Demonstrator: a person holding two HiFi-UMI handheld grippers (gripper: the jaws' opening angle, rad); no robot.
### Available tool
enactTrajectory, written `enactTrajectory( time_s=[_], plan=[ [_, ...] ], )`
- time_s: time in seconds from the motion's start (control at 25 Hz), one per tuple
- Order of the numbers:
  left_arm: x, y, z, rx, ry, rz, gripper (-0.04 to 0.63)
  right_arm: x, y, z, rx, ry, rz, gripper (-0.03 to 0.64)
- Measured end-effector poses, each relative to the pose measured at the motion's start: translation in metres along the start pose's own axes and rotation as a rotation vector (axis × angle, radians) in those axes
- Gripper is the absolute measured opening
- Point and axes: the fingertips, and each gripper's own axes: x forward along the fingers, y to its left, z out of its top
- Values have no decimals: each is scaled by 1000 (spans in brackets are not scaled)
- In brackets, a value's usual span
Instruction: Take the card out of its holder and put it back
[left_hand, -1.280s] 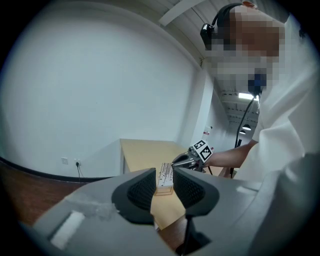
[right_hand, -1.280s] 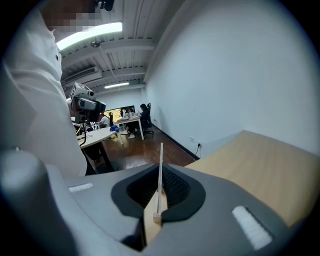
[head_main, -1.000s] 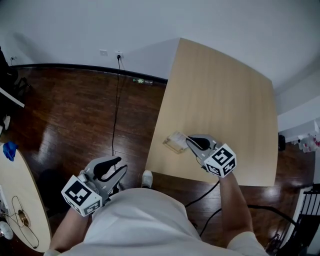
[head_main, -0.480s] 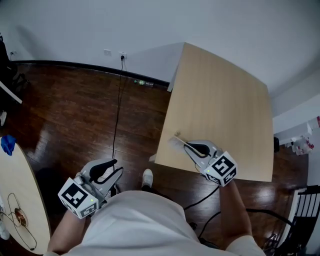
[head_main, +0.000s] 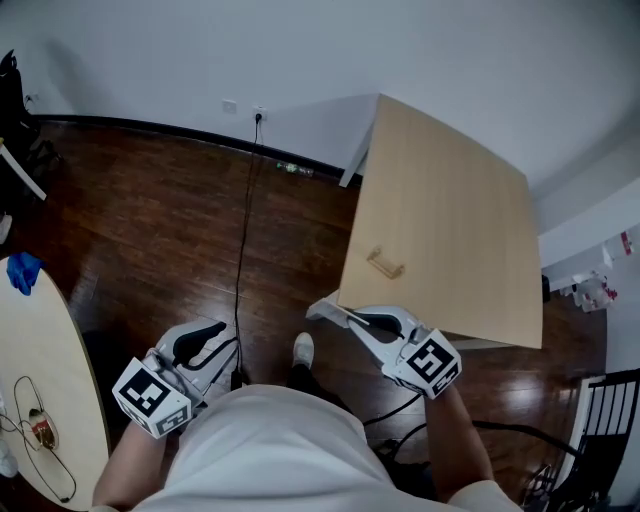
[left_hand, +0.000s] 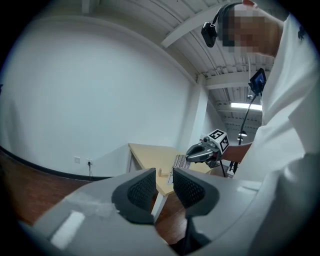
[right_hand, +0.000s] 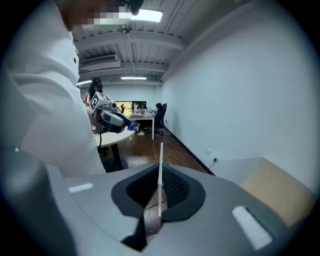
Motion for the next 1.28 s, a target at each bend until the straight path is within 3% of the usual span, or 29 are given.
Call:
enactTrajectory(
  time_s=[0.28, 0.56, 0.8, 1.28],
  plan=[
    [-37, -5, -22, 13, 8, -28, 114, 4, 75, 22, -5, -22, 17, 20],
    [-42, -15, -26, 5, 15, -65, 115, -3, 87, 19, 39, -31, -4, 20],
    [-20, -15, -19, 10, 18, -72, 124, -13, 50, 10, 51, -49, -38, 20],
    [75, -17, 26, 19, 23, -89, 124, -54, -96, -30, 99, -64, -126, 20]
  ],
)
